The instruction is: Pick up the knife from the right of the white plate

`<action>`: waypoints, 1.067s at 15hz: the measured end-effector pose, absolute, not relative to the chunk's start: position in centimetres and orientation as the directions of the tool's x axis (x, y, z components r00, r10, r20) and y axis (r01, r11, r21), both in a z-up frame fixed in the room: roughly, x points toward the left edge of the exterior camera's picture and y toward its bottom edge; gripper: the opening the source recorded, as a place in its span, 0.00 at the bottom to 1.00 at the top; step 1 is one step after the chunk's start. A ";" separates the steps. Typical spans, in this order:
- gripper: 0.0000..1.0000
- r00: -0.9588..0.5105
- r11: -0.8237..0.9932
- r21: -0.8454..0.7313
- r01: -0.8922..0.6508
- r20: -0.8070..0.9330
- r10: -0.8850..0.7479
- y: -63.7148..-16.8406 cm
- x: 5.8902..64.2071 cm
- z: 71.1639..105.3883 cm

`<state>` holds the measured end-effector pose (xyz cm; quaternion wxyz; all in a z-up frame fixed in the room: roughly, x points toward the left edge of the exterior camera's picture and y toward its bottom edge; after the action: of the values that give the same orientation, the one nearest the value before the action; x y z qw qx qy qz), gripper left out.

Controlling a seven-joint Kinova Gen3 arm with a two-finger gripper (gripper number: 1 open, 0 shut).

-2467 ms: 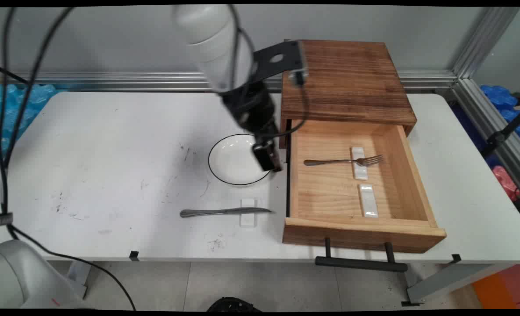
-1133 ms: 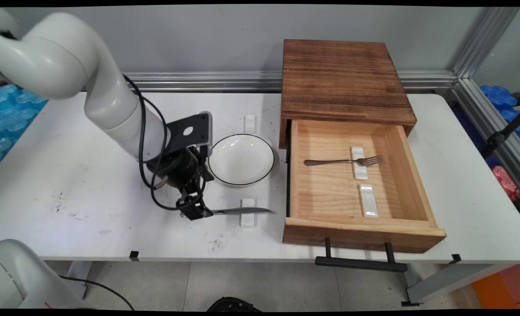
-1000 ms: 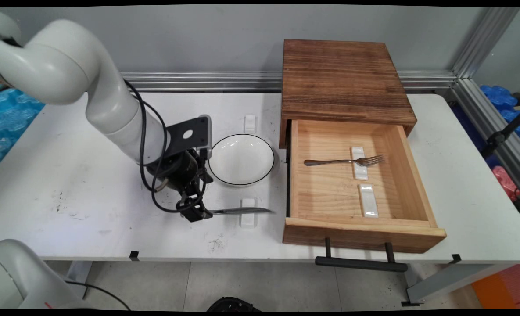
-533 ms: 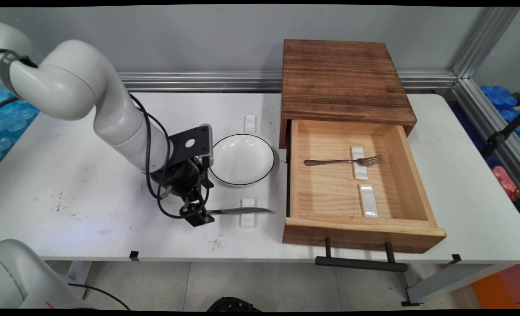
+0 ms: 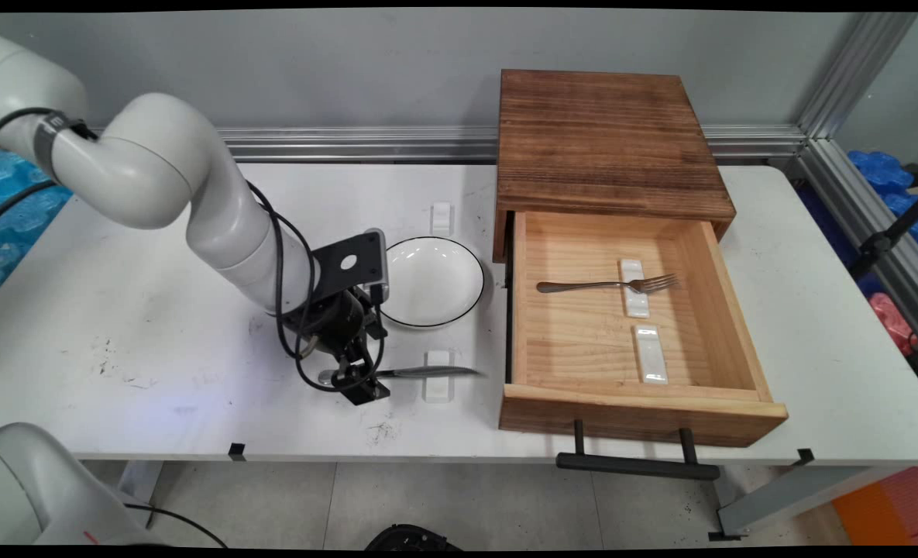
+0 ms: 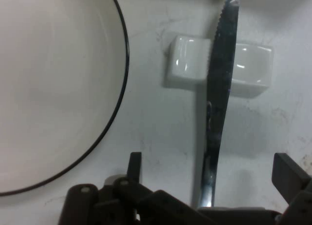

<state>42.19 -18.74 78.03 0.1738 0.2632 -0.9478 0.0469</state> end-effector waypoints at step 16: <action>0.00 -0.823 0.872 -0.018 -0.489 0.341 -0.454 -19.3 40.8 77.0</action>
<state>40.84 -19.27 76.95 0.1651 0.2472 -0.9534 0.0522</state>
